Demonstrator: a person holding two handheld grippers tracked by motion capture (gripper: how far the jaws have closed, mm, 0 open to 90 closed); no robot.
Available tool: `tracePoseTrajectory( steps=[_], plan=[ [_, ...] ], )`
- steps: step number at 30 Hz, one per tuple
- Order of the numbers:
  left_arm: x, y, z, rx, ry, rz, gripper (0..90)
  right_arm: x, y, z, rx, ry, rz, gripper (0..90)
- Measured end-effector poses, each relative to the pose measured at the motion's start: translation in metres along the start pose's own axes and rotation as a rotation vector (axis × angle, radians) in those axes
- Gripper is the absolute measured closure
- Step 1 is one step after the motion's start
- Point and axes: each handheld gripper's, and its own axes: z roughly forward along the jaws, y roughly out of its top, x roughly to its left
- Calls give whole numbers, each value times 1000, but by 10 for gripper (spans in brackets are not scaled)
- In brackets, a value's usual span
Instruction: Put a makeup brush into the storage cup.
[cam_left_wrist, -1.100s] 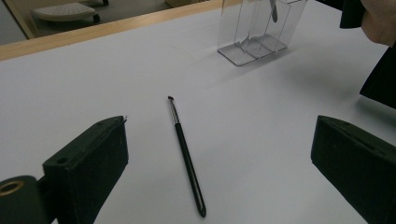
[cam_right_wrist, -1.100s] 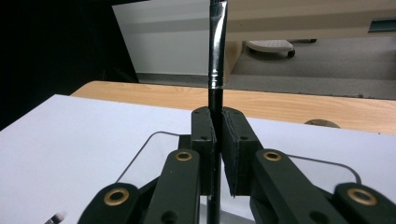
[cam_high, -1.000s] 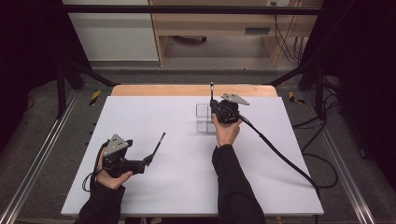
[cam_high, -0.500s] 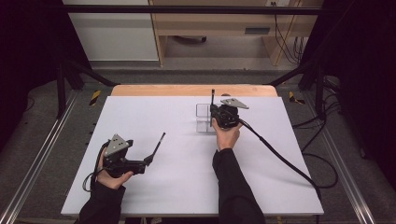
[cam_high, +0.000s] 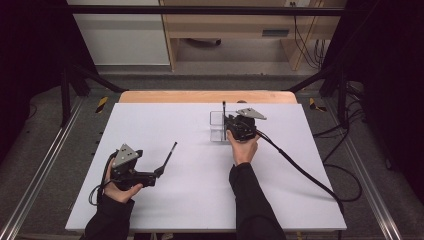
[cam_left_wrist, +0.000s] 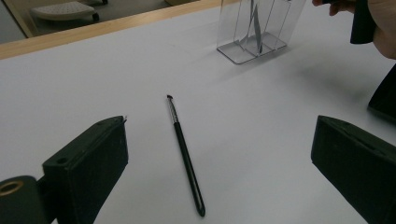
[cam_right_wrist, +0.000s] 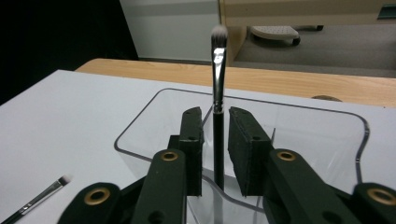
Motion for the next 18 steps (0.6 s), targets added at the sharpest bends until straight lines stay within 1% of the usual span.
tracePoseTrajectory(
  steps=[3, 5, 7, 14, 16, 18],
  plan=[
    [0, 0, 0, 2, 2, 1, 32, -1, 1, -9, -17, 20, 5, 696],
    [0, 0, 1, 2, 2, 0, 32, -2, 1, -14, -18, 37, 2, 657],
    [0, 0, 1, 3, 2, 2, 32, -2, 3, -21, -22, 55, -14, 608],
    [-1, 0, 1, 5, 5, 2, 31, -5, 5, -45, -40, 137, -32, 455],
    [-1, 0, 2, 6, 5, 3, 31, -6, 6, -51, -37, 160, -33, 431],
    [-1, 0, 2, 9, 5, 5, 31, -7, 5, -57, -34, 171, -43, 397]
  ],
)
